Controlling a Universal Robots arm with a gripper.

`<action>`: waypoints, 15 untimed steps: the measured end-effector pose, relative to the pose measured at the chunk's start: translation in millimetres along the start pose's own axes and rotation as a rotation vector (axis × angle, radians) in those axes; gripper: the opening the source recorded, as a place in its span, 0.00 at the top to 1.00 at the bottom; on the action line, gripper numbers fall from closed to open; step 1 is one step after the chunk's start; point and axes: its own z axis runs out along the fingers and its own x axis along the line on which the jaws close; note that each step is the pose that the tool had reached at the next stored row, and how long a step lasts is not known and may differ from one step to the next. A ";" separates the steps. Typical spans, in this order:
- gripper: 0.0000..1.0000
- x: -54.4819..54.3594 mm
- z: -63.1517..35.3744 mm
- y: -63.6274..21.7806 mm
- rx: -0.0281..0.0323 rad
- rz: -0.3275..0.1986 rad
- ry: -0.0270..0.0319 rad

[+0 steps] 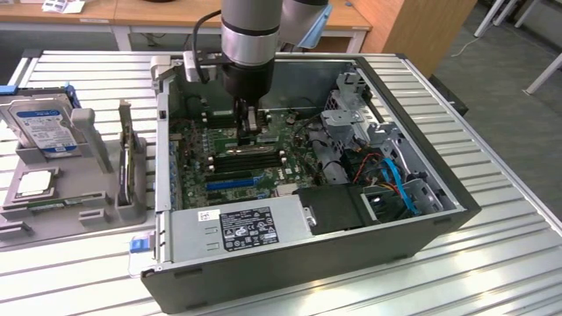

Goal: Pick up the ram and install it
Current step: 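Insert the ram into the slot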

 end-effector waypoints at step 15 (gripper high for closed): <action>0.87 -0.1 11.3 0.1 -0.0121 0.005 0.0008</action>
